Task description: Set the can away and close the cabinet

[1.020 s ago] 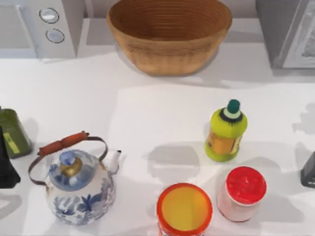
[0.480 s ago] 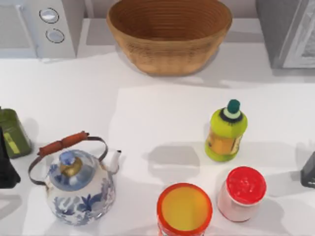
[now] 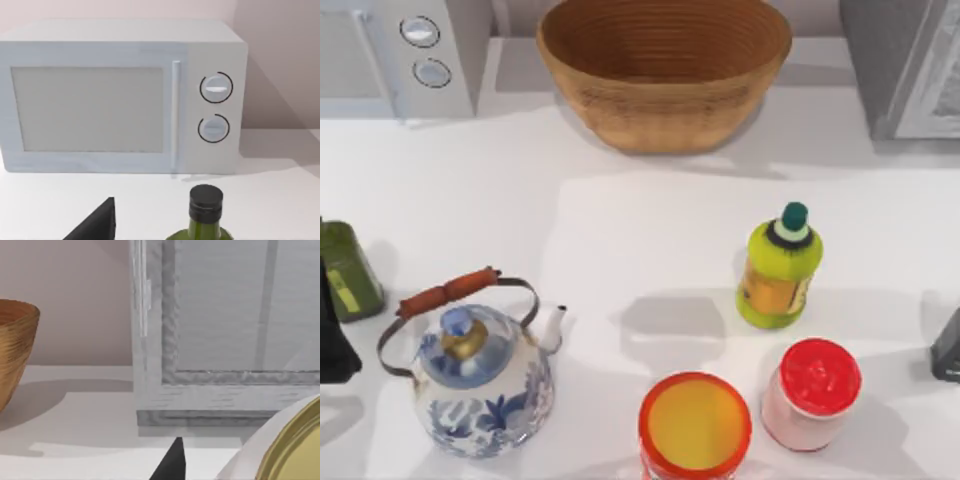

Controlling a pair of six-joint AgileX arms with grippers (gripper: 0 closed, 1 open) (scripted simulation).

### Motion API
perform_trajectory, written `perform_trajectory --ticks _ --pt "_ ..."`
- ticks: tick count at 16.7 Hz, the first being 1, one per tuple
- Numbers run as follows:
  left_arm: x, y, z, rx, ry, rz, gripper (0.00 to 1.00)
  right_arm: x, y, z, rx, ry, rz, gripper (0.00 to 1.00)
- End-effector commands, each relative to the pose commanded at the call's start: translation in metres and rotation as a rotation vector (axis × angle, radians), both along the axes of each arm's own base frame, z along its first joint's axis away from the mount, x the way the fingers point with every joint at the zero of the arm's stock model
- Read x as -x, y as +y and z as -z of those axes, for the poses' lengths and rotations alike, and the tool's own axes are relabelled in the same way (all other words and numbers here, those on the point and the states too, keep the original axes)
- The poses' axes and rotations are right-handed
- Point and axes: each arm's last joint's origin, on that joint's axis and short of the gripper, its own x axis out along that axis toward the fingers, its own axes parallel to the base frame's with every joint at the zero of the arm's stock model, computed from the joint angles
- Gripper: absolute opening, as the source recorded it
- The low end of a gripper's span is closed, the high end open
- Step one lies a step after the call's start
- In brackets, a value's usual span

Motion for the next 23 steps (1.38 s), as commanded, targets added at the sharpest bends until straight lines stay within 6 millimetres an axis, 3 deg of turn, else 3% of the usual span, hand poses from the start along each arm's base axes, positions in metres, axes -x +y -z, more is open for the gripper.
perform_trajectory --ticks 4,7,10,16,18,20,23 --pt "0.0 0.0 0.0 0.0 0.0 0.0 1.0 -0.001 0.0 -0.014 0.003 0.027 0.008 0.0" --pt "0.0 0.0 0.0 0.0 0.0 0.0 1.0 -0.006 0.002 -0.05 0.009 0.086 0.016 0.0" --pt "0.0 0.0 0.0 0.0 0.0 0.0 1.0 -0.024 0.005 -0.108 0.018 0.135 0.019 0.0" --pt "0.0 0.0 0.0 0.0 0.0 0.0 1.0 -0.081 0.021 -0.255 0.023 0.075 0.018 0.0" --pt "0.0 0.0 0.0 0.0 0.0 0.0 1.0 -0.098 0.027 -0.295 0.017 0.029 0.015 0.0" --pt "0.0 0.0 0.0 0.0 0.0 0.0 1.0 -0.113 0.034 -0.323 0.01 -0.002 0.012 0.0" --pt "0.0 0.0 0.0 0.0 0.0 0.0 1.0 -0.137 0.043 -0.343 0.004 -0.005 0.005 0.0"
